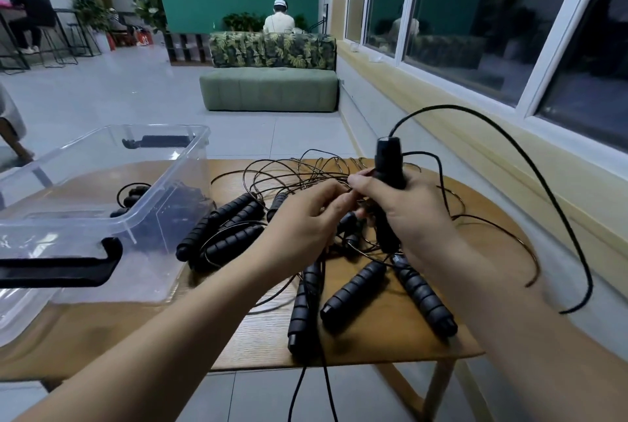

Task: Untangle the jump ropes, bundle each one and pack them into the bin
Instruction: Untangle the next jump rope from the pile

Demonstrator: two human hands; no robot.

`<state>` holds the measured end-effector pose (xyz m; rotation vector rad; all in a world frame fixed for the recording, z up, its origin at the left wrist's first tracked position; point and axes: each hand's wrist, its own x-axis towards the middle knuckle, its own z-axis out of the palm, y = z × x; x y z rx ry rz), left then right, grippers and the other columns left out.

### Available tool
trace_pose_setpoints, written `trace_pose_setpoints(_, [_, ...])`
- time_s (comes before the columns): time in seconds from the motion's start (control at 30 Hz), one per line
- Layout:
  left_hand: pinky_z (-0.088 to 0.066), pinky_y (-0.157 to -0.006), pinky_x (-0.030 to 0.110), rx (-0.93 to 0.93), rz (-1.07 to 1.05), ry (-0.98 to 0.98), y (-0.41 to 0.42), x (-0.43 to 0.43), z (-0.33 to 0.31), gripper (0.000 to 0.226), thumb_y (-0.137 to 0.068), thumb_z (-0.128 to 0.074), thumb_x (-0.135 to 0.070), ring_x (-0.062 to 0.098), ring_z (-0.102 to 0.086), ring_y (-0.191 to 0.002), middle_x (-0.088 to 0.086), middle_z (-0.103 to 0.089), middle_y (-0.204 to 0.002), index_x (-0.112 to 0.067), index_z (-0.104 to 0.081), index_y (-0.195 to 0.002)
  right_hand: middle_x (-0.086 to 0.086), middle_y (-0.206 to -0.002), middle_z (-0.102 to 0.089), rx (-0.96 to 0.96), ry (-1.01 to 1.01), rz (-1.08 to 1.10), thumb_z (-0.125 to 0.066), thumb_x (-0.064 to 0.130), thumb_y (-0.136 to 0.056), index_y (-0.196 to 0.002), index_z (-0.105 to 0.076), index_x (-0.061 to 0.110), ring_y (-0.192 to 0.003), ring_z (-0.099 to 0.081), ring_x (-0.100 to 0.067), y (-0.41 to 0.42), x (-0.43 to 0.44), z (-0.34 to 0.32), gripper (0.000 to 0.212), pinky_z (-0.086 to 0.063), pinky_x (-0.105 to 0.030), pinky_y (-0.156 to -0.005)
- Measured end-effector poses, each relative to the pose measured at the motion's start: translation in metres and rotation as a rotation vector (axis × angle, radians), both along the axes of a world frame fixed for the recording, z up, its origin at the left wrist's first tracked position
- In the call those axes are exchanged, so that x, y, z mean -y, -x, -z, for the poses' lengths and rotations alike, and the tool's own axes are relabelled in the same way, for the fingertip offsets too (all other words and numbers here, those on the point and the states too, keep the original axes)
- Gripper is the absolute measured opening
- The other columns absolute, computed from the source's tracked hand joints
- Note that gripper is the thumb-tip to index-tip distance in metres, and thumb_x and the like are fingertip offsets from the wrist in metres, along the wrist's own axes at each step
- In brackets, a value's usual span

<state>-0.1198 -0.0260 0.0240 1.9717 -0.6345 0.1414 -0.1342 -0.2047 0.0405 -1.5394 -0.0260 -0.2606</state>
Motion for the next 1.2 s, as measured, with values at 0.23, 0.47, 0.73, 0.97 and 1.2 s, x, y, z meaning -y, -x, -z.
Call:
trace_pose_setpoints(0.23, [-0.044, -0.055, 0.018, -0.125, 0.08, 0.04, 0.0, -0.001, 0.007, 0.028, -0.112, -0.053, -0.029, 0.012, -0.06, -0.056, 0.006, -0.063, -0.064, -0.014, -0.071, -0.096, -0.011, -0.088, -0.08, 0.076, -0.174, 0.124, -0.079, 0.019, -0.096, -0.1, -0.075, 0.008, -0.066, -0.067, -0.016, -0.003, 0.017, -0.02, 0.012, -0.051, -0.029, -0.06])
trace_pose_setpoints(0.47, [-0.043, -0.059, 0.031, 0.021, -0.048, -0.125, -0.017, -0.02, 0.011, 0.022, -0.109, -0.055, -0.042, 0.006, -0.054, -0.055, -0.003, -0.065, -0.063, -0.032, -0.073, -0.101, -0.008, -0.096, -0.081, 0.097, -0.291, 0.165, -0.081, 0.024, -0.095, -0.113, -0.072, 0.009, -0.067, -0.066, -0.014, -0.005, 0.041, -0.03, 0.026, -0.051, -0.026, -0.059])
trace_pose_setpoints(0.73, [-0.034, -0.056, 0.026, 0.224, -0.087, -0.204, -0.016, -0.007, 0.011, 0.022, -0.109, -0.056, -0.04, 0.003, -0.05, -0.059, -0.014, -0.057, -0.063, -0.035, -0.06, -0.088, -0.012, -0.088, -0.08, 0.02, 0.079, -0.012, -0.082, 0.023, -0.095, -0.098, -0.077, 0.013, -0.069, -0.072, -0.022, -0.002, -0.004, 0.002, 0.011, -0.051, -0.034, -0.061])
trace_pose_setpoints(0.97, [-0.045, -0.059, 0.028, 0.175, -0.081, -0.216, -0.025, -0.011, 0.024, 0.014, -0.108, -0.058, -0.03, 0.007, -0.062, -0.061, -0.009, -0.065, -0.066, -0.027, -0.064, -0.096, -0.012, -0.09, -0.082, 0.071, -0.015, 0.051, -0.079, 0.018, -0.096, -0.098, -0.076, 0.009, -0.069, -0.071, -0.02, 0.001, 0.003, -0.014, 0.01, -0.053, -0.033, -0.066])
trace_pose_setpoints(1.2, [-0.054, -0.077, 0.038, 0.2, -0.186, -0.299, -0.05, -0.03, 0.039, 0.017, -0.107, -0.059, -0.034, 0.004, -0.066, -0.077, -0.014, -0.073, -0.079, -0.023, -0.069, -0.099, -0.008, -0.094, -0.082, 0.18, -0.247, 0.191, -0.078, 0.018, -0.097, -0.109, -0.074, 0.007, -0.072, -0.071, -0.018, 0.004, 0.038, -0.039, 0.016, -0.053, -0.028, -0.063])
